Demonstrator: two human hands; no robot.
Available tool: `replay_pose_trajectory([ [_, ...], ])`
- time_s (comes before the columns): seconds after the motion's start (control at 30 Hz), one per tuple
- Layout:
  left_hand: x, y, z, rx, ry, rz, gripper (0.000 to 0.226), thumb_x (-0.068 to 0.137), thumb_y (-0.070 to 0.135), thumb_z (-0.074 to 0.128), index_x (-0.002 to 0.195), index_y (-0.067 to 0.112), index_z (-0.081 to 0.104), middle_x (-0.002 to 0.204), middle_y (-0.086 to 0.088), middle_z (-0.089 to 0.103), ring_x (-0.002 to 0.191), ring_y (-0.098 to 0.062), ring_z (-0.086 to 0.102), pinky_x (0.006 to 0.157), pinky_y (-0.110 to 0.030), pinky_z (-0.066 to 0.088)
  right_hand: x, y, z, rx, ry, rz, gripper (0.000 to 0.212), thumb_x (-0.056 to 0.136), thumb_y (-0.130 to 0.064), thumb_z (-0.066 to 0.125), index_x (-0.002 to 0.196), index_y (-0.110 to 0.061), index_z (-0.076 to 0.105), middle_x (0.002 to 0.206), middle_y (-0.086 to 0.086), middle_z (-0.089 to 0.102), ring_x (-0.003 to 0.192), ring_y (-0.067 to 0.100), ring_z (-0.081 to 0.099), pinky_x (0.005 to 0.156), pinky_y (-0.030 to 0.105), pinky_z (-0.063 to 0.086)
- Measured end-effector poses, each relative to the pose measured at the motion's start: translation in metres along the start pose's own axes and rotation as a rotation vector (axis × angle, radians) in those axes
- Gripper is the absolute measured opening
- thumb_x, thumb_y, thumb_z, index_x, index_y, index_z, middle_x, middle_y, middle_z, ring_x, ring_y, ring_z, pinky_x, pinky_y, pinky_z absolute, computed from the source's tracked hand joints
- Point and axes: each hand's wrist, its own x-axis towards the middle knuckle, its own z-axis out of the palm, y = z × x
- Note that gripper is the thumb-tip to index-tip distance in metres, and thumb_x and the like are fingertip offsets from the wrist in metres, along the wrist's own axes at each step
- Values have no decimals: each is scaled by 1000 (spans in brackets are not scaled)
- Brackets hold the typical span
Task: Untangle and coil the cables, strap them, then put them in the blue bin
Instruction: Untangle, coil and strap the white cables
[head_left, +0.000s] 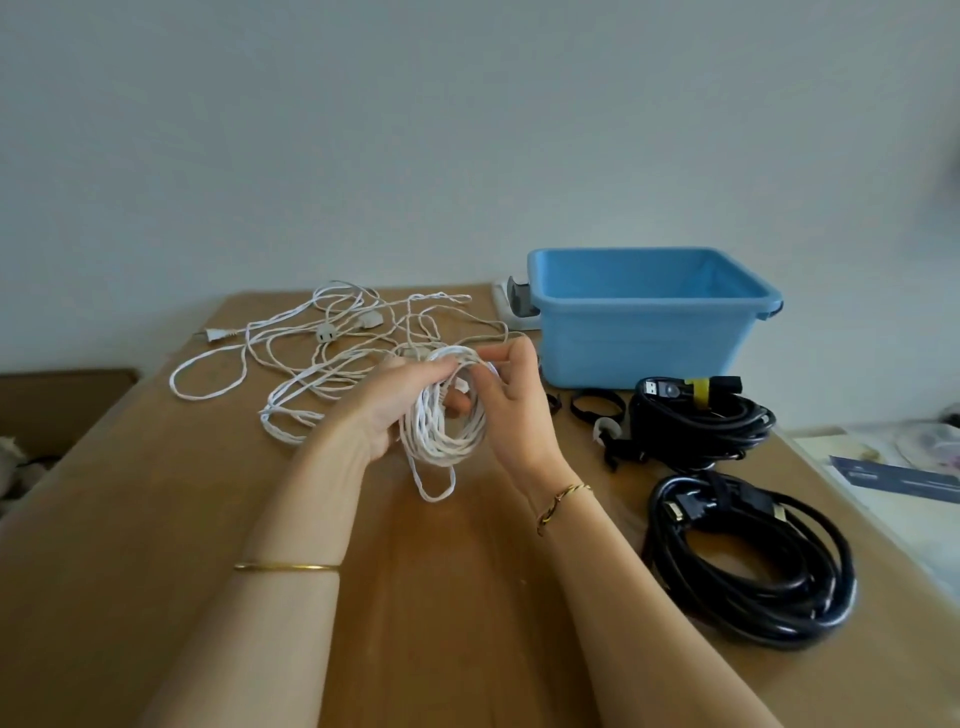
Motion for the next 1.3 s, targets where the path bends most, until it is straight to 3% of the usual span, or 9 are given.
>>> replay_pose_trajectory([
  [0.1,1,1,-3,-52,-22,-25,19,92,23,59,91,6,67,69,-10,66,57,-19,63,60,-30,52,-1,2,2,-47,15,-17,11,95,-18,50,91,-27,45,93,6,63,84,26,64,76,43,54],
  [0.17,4,0,-3,-119,-21,-63,31,89,40,62,88,10,68,72,-8,64,59,-19,61,62,-31,52,-2,2,3,-69,8,-34,12,96,-17,49,92,-27,43,88,-2,60,83,18,62,76,37,51],
  [0.27,9,-4,5,35,214,-16,40,87,57,56,81,18,65,74,-5,66,67,-21,63,71,-37,53,-3,3,8,-43,2,-39,5,97,-17,48,98,-18,43,86,-6,56,82,13,59,75,33,50],
  [0.4,12,-10,15,-51,291,86,28,92,37,58,87,10,61,50,0,49,40,-15,43,48,-27,41,-3,7,10,52,4,-7,5,98,-17,47,98,-22,45,93,-7,54,87,8,60,78,30,52],
  [0.47,13,-11,14,-88,295,86,22,91,32,60,86,11,57,45,3,46,37,-13,40,48,-27,40,-3,9,8,57,-9,-10,9,98,-20,47,94,-28,46,97,-3,56,91,16,59,81,34,51],
  [0.63,13,-13,9,-148,301,128,24,91,25,61,72,14,49,43,4,45,36,-11,38,45,-24,37,0,2,-4,26,25,-21,21,101,-21,38,97,-19,59,93,-8,61,89,3,59,79,21,49],
  [0.8,12,-9,11,-116,298,173,20,90,21,60,75,13,50,49,1,47,39,-13,38,43,-24,39,8,16,-27,-601,314,62,24,97,-11,37,115,-8,54,117,7,52,103,23,51,84,32,42],
  [1.07,10,-8,9,-129,295,163,19,91,23,61,78,14,51,50,1,47,42,-13,38,46,-27,41,8,19,-38,-857,257,380,25,91,5,39,115,-3,39,119,19,51,103,34,50,75,36,39],
  [1.3,9,-7,10,-124,287,172,17,91,24,60,81,13,52,51,1,46,42,-13,39,47,-27,42,9,14,-40,-984,226,434,26,88,8,45,113,-1,47,120,18,51,106,34,55,72,34,41],
])
